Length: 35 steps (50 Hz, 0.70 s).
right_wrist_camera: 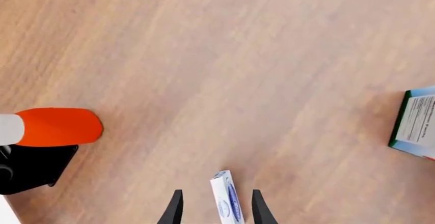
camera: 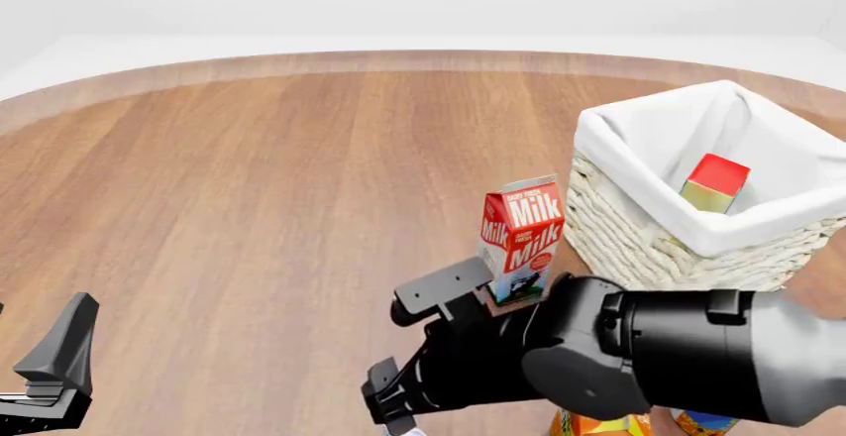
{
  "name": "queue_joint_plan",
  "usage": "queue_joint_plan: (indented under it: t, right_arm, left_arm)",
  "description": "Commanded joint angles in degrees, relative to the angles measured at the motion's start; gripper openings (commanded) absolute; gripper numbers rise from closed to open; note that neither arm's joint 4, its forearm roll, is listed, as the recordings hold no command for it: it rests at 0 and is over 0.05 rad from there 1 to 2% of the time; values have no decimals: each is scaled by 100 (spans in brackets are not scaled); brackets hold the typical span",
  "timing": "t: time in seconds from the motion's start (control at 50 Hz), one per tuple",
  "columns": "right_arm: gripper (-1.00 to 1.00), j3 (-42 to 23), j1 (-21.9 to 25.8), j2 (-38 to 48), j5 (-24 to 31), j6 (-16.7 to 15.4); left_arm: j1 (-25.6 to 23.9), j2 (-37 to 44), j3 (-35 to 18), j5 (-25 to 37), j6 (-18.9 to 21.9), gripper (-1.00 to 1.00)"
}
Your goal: Pick up the cream cheese box and the butter, and put them in the basket.
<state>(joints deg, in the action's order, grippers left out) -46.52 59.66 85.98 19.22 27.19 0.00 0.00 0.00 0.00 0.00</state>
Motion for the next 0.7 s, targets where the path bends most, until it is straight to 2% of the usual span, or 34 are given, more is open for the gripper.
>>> queue_joint_plan:
  t: [0.02, 0.2, 0.7]
  right_arm:
    - [100, 109, 19, 65, -144, 49]
    - [100, 144, -41, -18, -59, 15]
    - [100, 306, -96, 121, -304, 57]
  left_arm:
    - [0, 0, 0, 0, 0, 100]
    - [0, 0, 0, 0, 0, 100]
    - [0, 0, 0, 0, 0, 100]
